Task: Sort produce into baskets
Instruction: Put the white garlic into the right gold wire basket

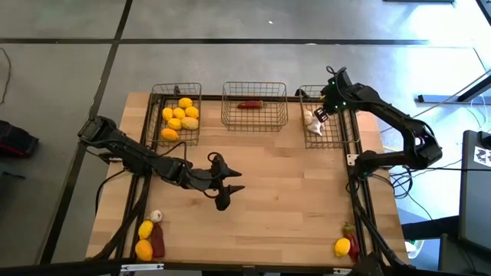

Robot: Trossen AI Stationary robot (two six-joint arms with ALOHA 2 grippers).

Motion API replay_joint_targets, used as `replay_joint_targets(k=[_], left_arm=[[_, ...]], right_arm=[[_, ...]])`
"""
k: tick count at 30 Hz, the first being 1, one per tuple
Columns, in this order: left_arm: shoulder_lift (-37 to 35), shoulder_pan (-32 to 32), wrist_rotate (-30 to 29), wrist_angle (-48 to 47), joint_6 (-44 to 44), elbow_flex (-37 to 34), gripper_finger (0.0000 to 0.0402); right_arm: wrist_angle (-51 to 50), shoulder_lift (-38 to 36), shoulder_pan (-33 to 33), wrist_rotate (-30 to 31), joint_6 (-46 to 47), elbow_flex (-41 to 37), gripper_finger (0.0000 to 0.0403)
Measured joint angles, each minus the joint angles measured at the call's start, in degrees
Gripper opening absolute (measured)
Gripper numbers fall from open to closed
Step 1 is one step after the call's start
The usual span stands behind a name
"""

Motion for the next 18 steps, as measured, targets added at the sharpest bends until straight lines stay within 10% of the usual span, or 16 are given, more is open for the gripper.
replay_joint_targets(k=[18], left_arm=[[0.0,0.0,0.0,-0.02,-0.04,0.0,0.023]], right_arm=[[6.47,10.77,-0.19,6.44,-1.19,0.0,0.0017]])
